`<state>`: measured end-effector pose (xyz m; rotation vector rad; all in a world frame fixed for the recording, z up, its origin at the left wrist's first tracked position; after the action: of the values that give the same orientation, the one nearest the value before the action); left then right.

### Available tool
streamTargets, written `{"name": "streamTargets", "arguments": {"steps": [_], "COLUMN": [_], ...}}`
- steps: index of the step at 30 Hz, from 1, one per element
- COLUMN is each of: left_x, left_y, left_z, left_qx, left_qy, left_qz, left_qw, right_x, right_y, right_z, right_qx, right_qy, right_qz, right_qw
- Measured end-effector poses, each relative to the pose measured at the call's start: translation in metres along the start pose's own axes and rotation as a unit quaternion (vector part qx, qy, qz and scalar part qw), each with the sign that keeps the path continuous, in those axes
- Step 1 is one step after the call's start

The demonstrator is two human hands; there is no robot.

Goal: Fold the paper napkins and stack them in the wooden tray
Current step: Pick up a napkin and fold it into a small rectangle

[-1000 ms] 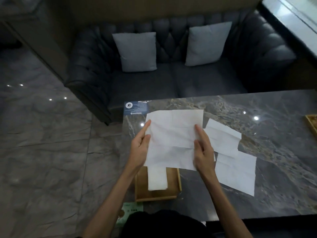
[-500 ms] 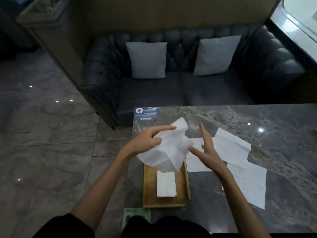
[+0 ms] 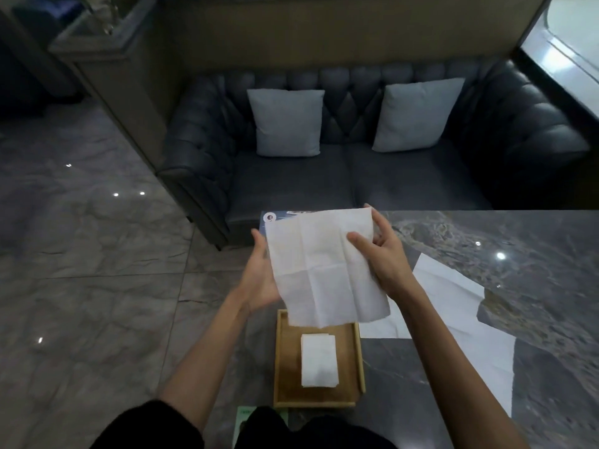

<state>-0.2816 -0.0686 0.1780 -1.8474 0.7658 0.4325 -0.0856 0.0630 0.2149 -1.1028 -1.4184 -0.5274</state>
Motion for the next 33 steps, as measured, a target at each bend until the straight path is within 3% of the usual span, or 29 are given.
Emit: {"name": "streamTargets", "arguments": {"steps": [2, 4, 7, 9, 12, 16, 23, 33], "left_x": [0.022, 0.03, 0.023, 0.014, 0.002, -0.005, -0.019, -0.029], "left_y": [0.003, 0.004, 0.0, -0.005, -0.014, -0.022, -0.031, -0.034], "left_z": [-0.005, -0.005, -0.002, 0.0, -0.001, -0.007, -0.017, -0.016], "left_qx": [-0.002, -0.092, -0.202, -0.227, -0.267, -0.309, -0.331, -0.337], "left_qy": [0.023, 0.001, -0.059, -0.083, -0.103, -0.138, -0.182, -0.176], "left_qz": [0.022, 0.139, 0.294, 0.356, 0.432, 0.454, 0.528, 0.53], "left_qw": [0.999, 0.986, 0.933, 0.903, 0.855, 0.824, 0.761, 0.758], "right_x": [0.002, 0.003, -0.001, -0.013, -0.029, -0.027, -0.008, 0.011], "right_y": [0.008, 0.018, 0.034, 0.044, 0.053, 0.051, 0.044, 0.047], "right_z": [0.003, 0.005, 0.005, -0.001, -0.01, -0.014, -0.014, -0.011], "right_qx": [-0.042, -0.065, -0.008, 0.047, 0.062, 0.01, -0.001, -0.025], "right_qy": [0.01, 0.005, -0.079, -0.124, -0.111, -0.03, 0.025, 0.047], "right_qz": [-0.015, -0.025, -0.034, -0.052, -0.01, -0.052, -0.209, -0.247], "right_qw": [0.999, 0.998, 0.996, 0.99, 0.992, 0.998, 0.978, 0.968]}}
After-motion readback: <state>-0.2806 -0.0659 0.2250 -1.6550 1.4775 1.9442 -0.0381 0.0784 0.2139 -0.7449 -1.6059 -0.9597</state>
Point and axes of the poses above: each hand's wrist, its own z-axis towards the middle knuckle, its own y-axis out of the back of the hand, x = y × z, the point moved 1 cm from there along z, towards the middle knuckle, and after that the axes turned 13 degrees about z, right-handed, at the moved point
